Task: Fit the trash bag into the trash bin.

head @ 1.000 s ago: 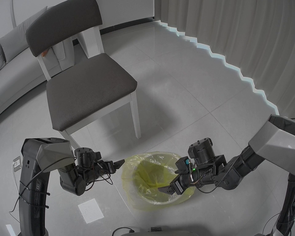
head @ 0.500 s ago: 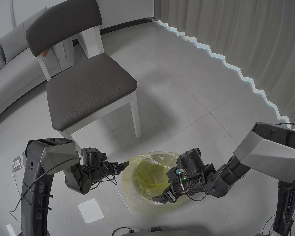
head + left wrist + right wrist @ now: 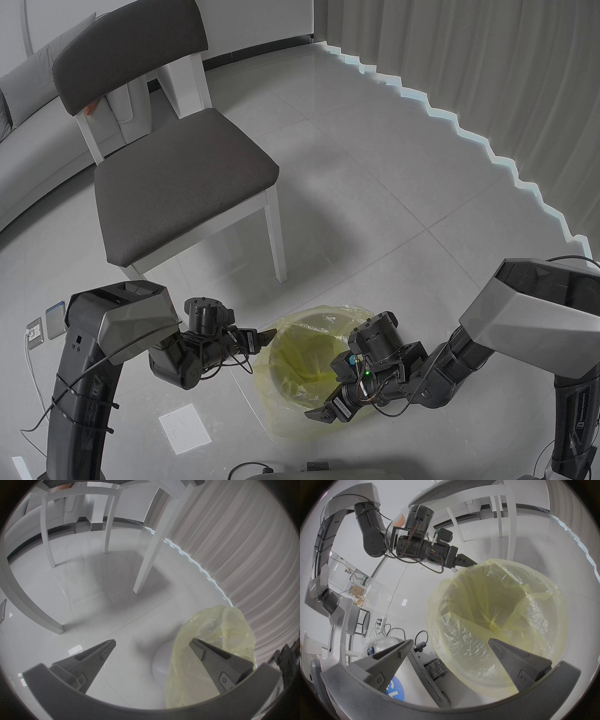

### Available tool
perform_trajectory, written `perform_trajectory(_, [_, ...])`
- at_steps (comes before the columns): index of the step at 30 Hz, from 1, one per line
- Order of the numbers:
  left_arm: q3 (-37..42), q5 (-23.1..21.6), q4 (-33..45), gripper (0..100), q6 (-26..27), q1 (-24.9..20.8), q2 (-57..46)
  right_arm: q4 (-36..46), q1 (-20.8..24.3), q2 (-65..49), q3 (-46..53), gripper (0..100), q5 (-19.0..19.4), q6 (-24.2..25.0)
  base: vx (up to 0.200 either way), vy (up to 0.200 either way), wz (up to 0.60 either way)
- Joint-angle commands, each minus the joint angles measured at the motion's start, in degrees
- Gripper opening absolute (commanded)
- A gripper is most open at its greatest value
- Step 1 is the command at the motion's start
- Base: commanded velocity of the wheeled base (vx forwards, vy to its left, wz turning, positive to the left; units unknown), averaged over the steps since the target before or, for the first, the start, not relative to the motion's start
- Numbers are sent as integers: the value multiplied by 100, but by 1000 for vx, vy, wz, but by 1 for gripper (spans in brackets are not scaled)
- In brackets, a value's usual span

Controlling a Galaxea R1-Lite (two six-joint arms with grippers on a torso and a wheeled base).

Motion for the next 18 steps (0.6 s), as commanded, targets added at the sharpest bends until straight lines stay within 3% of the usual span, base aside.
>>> perform_trajectory(1, [5,-8,-46,100,-16,81,-8,4,64,-3,46,100,11,1,0,0,0])
perform_trajectory(12, [207,-17,-239,100,-51,274,-254,382,424,32,-50,100,204,212,0,0,0])
perform_trajectory(18, [339,-25,-257,100,-78,283,-491,364,837,-328,143,100,274,335,0,0,0])
